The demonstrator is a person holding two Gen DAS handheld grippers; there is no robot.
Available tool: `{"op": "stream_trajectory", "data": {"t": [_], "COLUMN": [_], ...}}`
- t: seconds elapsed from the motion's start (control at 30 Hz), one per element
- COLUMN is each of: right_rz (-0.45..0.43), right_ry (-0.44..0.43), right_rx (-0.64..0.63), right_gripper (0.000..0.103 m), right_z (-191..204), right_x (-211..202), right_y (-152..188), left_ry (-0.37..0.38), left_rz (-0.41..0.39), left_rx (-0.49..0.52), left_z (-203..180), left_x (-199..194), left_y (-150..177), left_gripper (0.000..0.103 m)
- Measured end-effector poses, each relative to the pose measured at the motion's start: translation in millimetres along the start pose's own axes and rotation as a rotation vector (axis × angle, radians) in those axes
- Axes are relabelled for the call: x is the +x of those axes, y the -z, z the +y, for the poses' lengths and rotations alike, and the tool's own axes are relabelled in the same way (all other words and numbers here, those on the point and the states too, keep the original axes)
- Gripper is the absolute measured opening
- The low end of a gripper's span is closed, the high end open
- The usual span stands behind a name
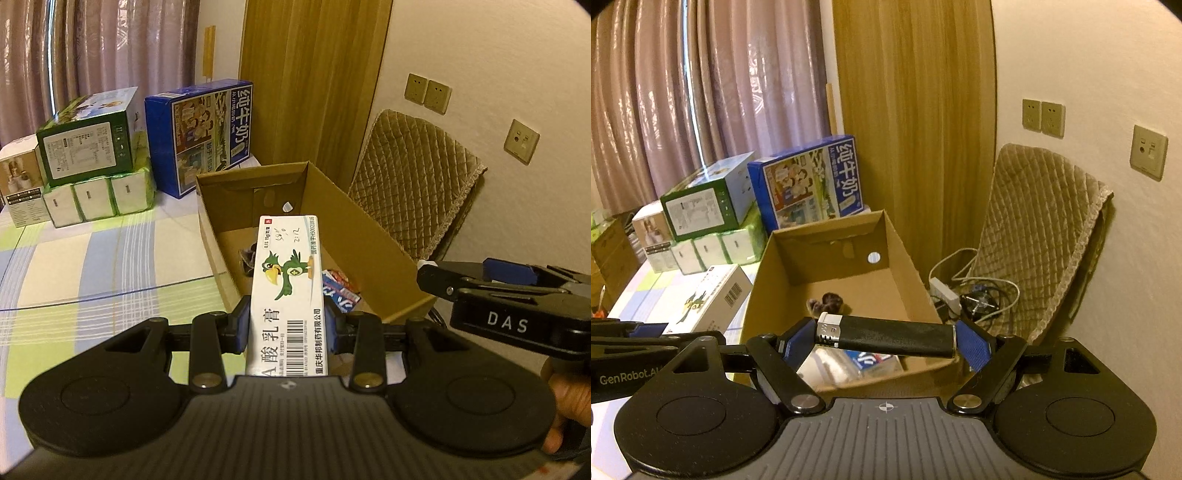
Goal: Organize objects
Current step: 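Carry the medicine box and lighter over the cardboard box, then lower both items into the cardboard box and open both grippers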
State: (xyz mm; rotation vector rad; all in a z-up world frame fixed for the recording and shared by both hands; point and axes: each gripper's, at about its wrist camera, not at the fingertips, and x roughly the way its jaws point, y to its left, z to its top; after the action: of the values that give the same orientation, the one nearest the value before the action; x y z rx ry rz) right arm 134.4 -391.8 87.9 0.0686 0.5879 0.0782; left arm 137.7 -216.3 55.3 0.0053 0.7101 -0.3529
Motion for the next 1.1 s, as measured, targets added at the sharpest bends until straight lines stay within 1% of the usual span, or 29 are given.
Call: {"op": "stream_trajectory", "data": {"t": [0.27, 0.53, 0.73, 1.1], "right_rz": [-0.001, 0.010, 0.033, 0.047], "right_ry": [-0.006, -0.018, -0.031, -0.054], "right_rx": [-0.002, -0.004, 0.011, 0.019], "right_gripper": [0.079, 0.079, 0.079, 0.079], "right_z": [-6, -5, -8, -10], "right_x": [18, 42, 63, 98], "right_y": [-17, -30, -37, -59], "left_ry": [0.005, 0.002, 0.000, -0.006], "left_rz": [0.003, 0.014, 0.033, 0.054], "left_rx": [-0.010, -0.026, -0.031, -0.028], "left_z": [1, 10, 16, 21], "left_x": [19, 39, 60, 97], "left_y": [-13, -24, -31, -51], "left_gripper": [0.033, 0.033, 0.033, 0.033]}}
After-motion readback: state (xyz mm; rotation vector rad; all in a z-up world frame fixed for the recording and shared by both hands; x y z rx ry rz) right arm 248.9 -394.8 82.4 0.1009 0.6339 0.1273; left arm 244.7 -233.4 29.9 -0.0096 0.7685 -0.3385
